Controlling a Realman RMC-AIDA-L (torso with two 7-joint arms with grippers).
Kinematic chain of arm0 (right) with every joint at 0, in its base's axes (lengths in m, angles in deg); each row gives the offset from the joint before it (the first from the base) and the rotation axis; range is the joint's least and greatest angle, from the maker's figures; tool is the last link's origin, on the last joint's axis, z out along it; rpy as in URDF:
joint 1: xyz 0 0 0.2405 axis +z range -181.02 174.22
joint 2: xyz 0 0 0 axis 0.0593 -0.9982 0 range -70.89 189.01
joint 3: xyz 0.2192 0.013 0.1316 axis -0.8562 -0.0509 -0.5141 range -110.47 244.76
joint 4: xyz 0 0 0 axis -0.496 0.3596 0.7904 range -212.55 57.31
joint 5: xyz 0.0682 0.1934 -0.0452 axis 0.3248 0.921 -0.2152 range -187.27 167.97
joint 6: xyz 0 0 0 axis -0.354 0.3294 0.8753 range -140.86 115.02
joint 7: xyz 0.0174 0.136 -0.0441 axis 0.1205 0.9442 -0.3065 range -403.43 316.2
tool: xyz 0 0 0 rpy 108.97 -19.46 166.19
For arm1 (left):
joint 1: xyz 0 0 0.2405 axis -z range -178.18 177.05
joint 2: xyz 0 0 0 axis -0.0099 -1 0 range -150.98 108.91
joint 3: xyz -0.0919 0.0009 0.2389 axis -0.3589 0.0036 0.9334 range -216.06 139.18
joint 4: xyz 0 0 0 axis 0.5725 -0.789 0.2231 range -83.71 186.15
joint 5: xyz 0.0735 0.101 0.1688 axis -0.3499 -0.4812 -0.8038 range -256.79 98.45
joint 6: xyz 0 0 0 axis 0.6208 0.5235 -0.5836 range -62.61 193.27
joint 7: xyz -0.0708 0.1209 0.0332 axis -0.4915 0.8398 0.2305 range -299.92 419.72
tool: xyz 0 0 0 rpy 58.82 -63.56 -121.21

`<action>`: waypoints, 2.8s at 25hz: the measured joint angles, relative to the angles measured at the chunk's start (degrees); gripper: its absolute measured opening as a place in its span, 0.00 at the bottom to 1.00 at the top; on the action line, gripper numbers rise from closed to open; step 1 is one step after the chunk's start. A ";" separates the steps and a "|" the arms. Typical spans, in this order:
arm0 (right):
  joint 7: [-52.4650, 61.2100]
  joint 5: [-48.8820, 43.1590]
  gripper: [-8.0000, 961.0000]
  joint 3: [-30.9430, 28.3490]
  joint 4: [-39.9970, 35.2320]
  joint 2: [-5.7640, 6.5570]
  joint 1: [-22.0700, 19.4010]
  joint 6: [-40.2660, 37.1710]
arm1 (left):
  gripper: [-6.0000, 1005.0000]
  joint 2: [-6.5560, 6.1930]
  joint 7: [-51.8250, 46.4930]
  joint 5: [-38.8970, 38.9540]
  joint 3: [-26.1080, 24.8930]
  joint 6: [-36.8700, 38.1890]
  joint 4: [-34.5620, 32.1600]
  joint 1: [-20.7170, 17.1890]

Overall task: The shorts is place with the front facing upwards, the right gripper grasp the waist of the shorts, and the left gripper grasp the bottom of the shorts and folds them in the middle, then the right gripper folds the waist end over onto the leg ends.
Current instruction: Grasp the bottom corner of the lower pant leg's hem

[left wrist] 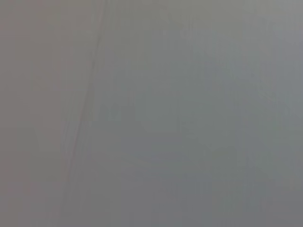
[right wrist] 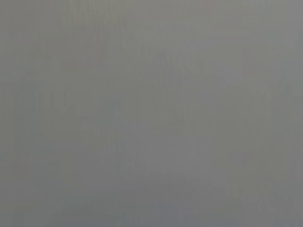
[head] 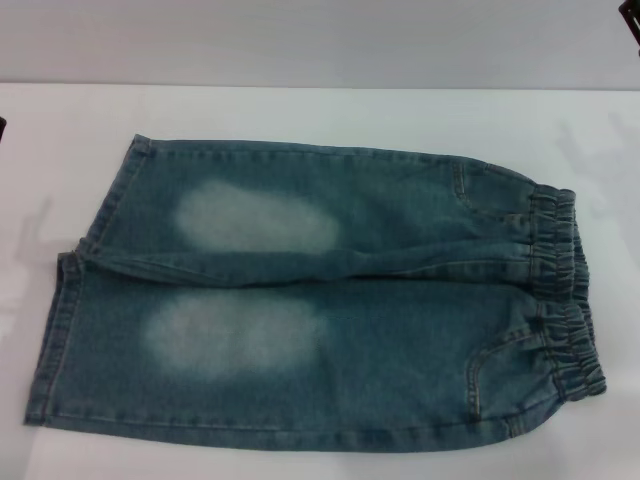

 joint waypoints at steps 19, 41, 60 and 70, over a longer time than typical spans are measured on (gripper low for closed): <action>0.09 0.00 0.82 0.01 3.53 -0.09 -6.66 -6.65 | 0.80 0.03 -2.46 -0.39 5.38 1.48 0.64 -3.07; 0.17 -0.45 0.82 0.34 4.85 0.08 -11.55 -9.21 | 0.80 -0.86 -24.71 -0.48 15.69 5.36 -8.92 -0.02; 0.07 -0.35 0.82 0.07 5.06 0.27 -10.19 -1.55 | 0.80 -11.81 -92.34 -0.45 56.87 10.49 -42.11 10.29; -0.31 -0.06 0.82 -3.09 3.24 0.34 -10.06 3.75 | 0.80 -15.05 -112.67 -3.98 70.49 13.30 -51.53 9.39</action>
